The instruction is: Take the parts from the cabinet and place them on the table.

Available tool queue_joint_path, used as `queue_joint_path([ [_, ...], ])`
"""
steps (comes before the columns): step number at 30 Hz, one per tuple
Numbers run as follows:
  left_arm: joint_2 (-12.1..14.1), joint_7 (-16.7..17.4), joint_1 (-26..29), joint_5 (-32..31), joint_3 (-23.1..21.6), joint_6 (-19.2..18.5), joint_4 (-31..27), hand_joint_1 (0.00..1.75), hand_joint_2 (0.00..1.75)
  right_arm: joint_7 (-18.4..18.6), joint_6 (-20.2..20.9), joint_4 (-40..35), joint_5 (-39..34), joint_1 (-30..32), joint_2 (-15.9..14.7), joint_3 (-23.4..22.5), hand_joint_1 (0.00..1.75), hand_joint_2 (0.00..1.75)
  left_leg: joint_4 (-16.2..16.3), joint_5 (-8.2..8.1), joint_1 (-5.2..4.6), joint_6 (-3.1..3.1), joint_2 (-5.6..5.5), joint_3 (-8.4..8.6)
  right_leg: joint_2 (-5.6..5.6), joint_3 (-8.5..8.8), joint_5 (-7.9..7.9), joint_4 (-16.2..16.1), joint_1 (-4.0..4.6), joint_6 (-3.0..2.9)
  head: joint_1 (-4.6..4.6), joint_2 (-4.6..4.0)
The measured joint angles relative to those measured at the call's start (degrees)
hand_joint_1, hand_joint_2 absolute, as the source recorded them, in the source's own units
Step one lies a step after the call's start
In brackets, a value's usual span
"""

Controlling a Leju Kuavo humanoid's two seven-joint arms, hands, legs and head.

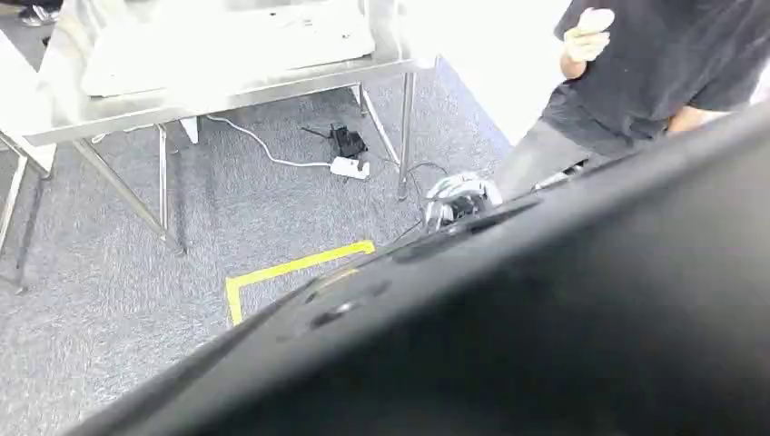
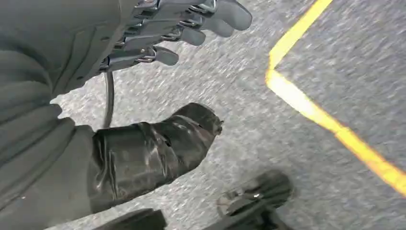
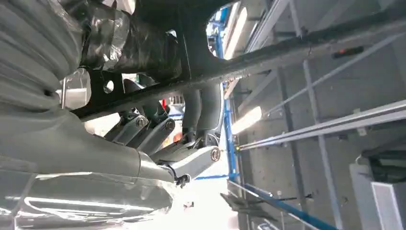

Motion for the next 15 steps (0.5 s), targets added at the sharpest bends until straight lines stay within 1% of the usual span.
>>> queue_joint_path([
  [1,-0.02,0.09,0.02,-0.02,0.00,-0.02,0.00,0.00,1.75,0.02,0.00,0.02,-0.09,0.06,0.00,0.00,1.75,1.75,0.00,-0.70,0.08,-0.01,0.05,0.67,-0.02,-2.61,-2.27,2.83,-0.27,0.32,0.09,0.00],
  [2,-0.02,0.20,0.23,-0.09,0.00,0.00,0.00,0.00,1.75,0.04,0.00,0.04,-0.17,0.13,0.00,0.00,1.75,1.75,0.01,-1.37,0.15,-0.05,0.07,1.36,-0.06,-4.58,-4.96,4.28,-0.51,0.54,0.09,0.02],
  [3,-0.04,0.28,0.42,-0.20,0.00,0.02,0.00,0.00,1.75,0.04,0.00,0.04,-0.33,0.14,0.00,0.00,1.75,1.75,0.02,-2.11,0.25,-0.11,0.09,2.16,-0.10,-5.99,-7.14,4.32,-0.70,0.75,0.11,0.02],
  [4,-0.04,0.35,0.49,-0.22,0.00,0.04,0.00,0.00,1.75,0.07,0.00,0.04,-0.57,0.14,0.00,0.00,1.75,1.75,0.03,-2.90,0.35,-0.20,0.07,3.20,-0.12,-6.67,-7.71,2.87,-0.82,0.88,0.11,0.02],
  [5,-0.04,0.37,0.48,-0.31,0.00,0.11,0.00,0.00,1.75,0.09,0.00,0.07,-0.66,0.16,0.00,0.00,1.75,1.75,0.03,-3.65,0.41,-0.29,0.01,4.20,-0.13,-6.61,-6.18,0.31,-0.92,0.94,0.11,0.02],
  [6,-0.07,0.37,0.43,-0.37,0.00,0.15,0.00,0.00,1.75,0.09,0.00,0.07,-0.72,0.15,0.00,0.00,1.75,1.75,0.06,-4.48,0.43,-0.42,-0.01,5.31,-0.13,-6.27,-2.13,-3.47,-1.03,0.92,0.13,0.02],
  [7,-0.09,0.37,0.53,-0.39,0.00,0.15,0.02,0.00,1.75,0.11,0.00,0.11,-0.74,0.18,0.00,0.00,1.75,1.75,0.00,-5.30,0.43,-0.68,0.00,5.63,-0.14,-6.08,4.08,-7.36,-1.10,0.83,0.15,0.02],
  [8,-0.13,0.39,0.48,-0.39,-0.02,0.15,0.00,0.00,1.75,0.11,0.00,0.31,-0.83,0.32,0.00,-0.02,1.75,1.75,0.82,-6.08,0.27,-1.09,0.00,6.62,-0.14,-6.99,9.68,-10.07,-1.00,0.50,-0.05,0.02],
  [9,-0.13,0.50,0.41,-0.37,-0.02,0.17,0.00,0.00,1.75,0.31,-0.02,0.42,-0.85,0.31,0.00,0.00,1.75,1.75,0.58,-6.46,0.29,-1.55,-0.22,5.88,-0.12,-6.07,8.34,-9.69,-0.57,0.00,-0.20,0.02],
  [10,-0.15,0.57,0.54,-0.37,-0.02,0.17,0.00,0.00,1.75,0.37,-0.09,0.35,-0.53,0.50,0.00,-0.02,1.75,1.75,0.55,-6.88,0.49,-2.00,-0.08,6.11,0.13,-6.32,8.87,-9.79,-0.54,-0.44,-0.24,0.02],
  [11,-0.17,0.50,0.54,-0.44,-0.02,0.33,0.00,0.00,1.75,0.52,-0.15,0.35,-0.20,0.36,0.00,-0.02,1.75,1.75,0.64,-6.76,0.49,-2.11,0.06,6.53,0.07,-6.18,8.40,-10.21,-0.40,-0.89,-0.11,0.02],
  [12,-0.17,0.37,0.43,-0.50,-0.02,0.66,0.00,0.00,1.75,0.66,-0.15,0.33,0.31,0.24,0.00,-0.02,1.75,1.75,0.31,-6.94,0.38,-2.28,0.04,6.85,0.15,-5.55,8.46,-10.56,-0.70,-1.24,-0.24,0.02],
  [13,-0.20,0.24,0.41,-0.54,-0.02,0.83,0.00,0.00,1.75,0.79,-0.15,0.31,0.55,0.27,0.00,-0.02,1.75,1.75,1.48,-6.93,0.54,-2.54,0.28,6.29,0.13,-4.64,8.38,-11.09,-0.90,-1.41,-0.08,0.02],
  [14,-0.35,0.13,0.35,-0.55,-0.02,0.90,0.00,0.00,1.75,0.83,-0.18,0.31,0.70,0.21,0.00,-0.02,1.75,1.75,4.54,-6.72,0.60,-3.14,0.55,4.77,0.00,-3.99,8.12,-11.47,-1.04,-1.72,-0.62,0.02],
  [15,-0.37,0.13,0.34,-0.55,-0.02,0.94,0.00,0.00,1.75,0.87,-0.17,0.33,0.88,0.21,0.00,-0.02,1.75,1.75,8.42,-7.53,1.01,-3.54,0.62,2.24,-0.13,-3.53,7.86,-11.64,-1.10,-2.02,-0.81,0.02],
])
